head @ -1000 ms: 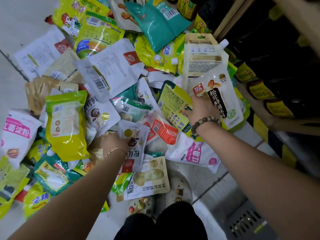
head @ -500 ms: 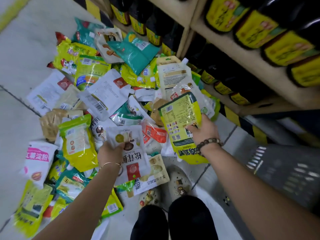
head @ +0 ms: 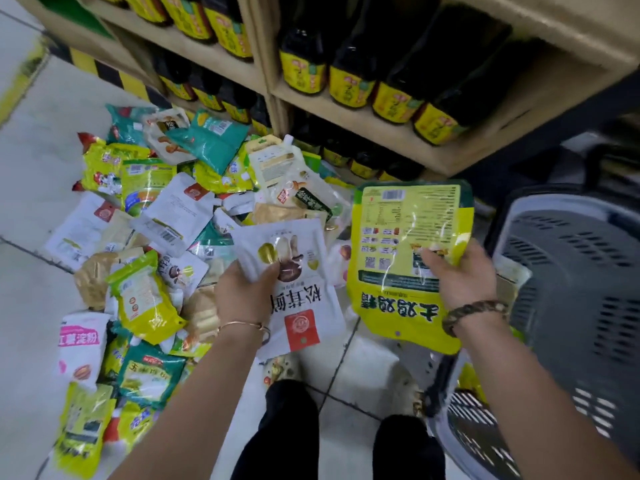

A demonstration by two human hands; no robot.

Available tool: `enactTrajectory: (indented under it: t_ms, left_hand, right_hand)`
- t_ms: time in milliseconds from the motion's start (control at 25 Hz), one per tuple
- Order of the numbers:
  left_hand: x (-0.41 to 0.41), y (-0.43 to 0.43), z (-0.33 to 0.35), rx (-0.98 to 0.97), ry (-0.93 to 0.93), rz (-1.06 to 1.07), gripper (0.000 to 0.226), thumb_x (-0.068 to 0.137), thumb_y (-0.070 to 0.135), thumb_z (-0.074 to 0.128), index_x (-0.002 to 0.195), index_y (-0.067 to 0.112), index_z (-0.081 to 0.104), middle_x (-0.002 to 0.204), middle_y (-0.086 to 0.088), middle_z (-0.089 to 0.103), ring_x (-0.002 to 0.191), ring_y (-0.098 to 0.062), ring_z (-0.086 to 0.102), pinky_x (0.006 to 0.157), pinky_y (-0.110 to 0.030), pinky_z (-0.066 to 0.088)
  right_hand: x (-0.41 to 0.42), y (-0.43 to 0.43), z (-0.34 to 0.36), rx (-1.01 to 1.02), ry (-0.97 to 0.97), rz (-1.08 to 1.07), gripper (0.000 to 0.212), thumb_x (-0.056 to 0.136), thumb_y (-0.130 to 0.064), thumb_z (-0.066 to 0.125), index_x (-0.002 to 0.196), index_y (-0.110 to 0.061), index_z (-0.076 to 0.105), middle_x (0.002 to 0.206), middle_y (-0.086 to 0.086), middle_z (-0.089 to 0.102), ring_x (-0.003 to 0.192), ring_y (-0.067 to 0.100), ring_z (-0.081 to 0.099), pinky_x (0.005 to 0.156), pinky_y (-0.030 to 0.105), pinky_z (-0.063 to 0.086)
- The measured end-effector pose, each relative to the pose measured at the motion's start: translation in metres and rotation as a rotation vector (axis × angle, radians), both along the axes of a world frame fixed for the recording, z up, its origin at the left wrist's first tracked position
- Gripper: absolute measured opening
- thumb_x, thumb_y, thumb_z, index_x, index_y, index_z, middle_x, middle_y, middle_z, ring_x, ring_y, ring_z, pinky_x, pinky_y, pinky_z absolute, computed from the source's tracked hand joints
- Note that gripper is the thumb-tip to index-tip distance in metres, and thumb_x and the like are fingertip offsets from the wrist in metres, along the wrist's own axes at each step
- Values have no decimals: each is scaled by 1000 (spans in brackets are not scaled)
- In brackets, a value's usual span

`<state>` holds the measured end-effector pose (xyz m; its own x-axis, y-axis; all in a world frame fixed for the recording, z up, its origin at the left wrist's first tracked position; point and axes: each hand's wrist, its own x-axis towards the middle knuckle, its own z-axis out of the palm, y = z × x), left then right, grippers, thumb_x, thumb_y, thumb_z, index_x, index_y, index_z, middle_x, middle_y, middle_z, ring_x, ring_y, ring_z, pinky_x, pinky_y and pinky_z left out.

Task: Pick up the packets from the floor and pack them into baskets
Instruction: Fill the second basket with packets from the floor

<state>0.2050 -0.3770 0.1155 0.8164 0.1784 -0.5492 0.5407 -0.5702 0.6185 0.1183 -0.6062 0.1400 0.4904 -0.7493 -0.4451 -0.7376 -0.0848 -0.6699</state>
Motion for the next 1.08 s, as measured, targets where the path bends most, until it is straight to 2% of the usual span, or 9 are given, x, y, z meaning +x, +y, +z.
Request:
enactTrajectory:
  t_ms: [80, 160, 240, 360, 480, 600, 760, 880, 1080]
  left_hand:
    - [-20, -35, 18, -28, -35, -59, 26, 81, 22, 71, 72, 9, 49, 62, 4, 49, 64, -19, 50, 46, -14, 33]
    - [-43, -73, 28, -78, -53, -118, 22, 80, 19, 71, 76, 9, 52, 64, 0, 52, 62, -17, 51, 46, -14, 33]
    - [-66, -110, 30, -116, -39, -162, 22, 78, 22, 71, 81, 5, 57, 74, -7, 61, 66, -20, 56, 55, -22, 40]
    - [-104, -166, 33, -178, -9, -247, 24, 78, 25, 70, 88, 5, 62, 83, -8, 68, 74, -25, 62, 60, -30, 46]
    - [-138, -214, 34, -197, -41, -377, 10, 84, 11, 63, 92, 14, 58, 85, -1, 63, 77, -19, 59, 58, -22, 38]
    - [-169, -253, 17, -151, -91, -517, 19, 87, 7, 56, 106, 8, 60, 98, -9, 66, 88, -25, 60, 63, -17, 33]
    - [-203, -292, -22, -59, -126, -616, 26, 91, 7, 48, 117, 6, 55, 111, -16, 65, 100, -34, 61, 71, -26, 40]
    - [-221, -316, -63, -3, -47, -567, 36, 92, 4, 45, 128, 7, 48, 117, -19, 62, 106, -36, 58, 80, -31, 43]
    - [-230, -354, -136, 125, 124, -473, 32, 95, 3, 40, 126, 4, 49, 122, -19, 57, 114, -33, 53, 81, -24, 43]
  right_hand:
    - [-25, -30, 17, 5, -59, -73, 25, 84, -20, 69, 106, -14, 57, 100, 1, 63, 93, 18, 58, 80, 27, 43]
    - [-53, -63, 32, 1, -94, -120, 21, 85, -16, 67, 102, -16, 55, 92, -4, 62, 82, 12, 58, 70, 18, 45]
    - [-84, -94, 42, -4, -118, -175, 20, 85, -13, 67, 101, -17, 55, 87, -9, 61, 76, 3, 57, 62, 11, 44]
    - [-136, -141, 46, -51, -104, -279, 21, 84, -13, 69, 100, -16, 57, 89, -5, 63, 81, 14, 60, 74, 25, 44]
    - [-182, -181, 30, -98, -39, -344, 22, 84, -13, 69, 103, -11, 59, 95, 3, 64, 86, 19, 59, 76, 27, 41]
    - [-213, -212, -7, -149, 49, -367, 25, 82, -14, 70, 103, -7, 59, 99, 10, 65, 92, 27, 61, 78, 33, 45]
    - [-229, -237, -71, -148, 209, -303, 28, 85, -18, 66, 108, -5, 54, 106, 18, 64, 101, 34, 59, 76, 35, 43]
    - [-230, -255, -125, -123, 288, -224, 34, 90, -22, 61, 117, -3, 51, 110, 20, 62, 102, 37, 58, 73, 37, 42]
    - [-221, -278, -202, -94, 327, -218, 45, 91, -23, 60, 128, -3, 45, 129, 21, 53, 117, 40, 50, 89, 47, 44]
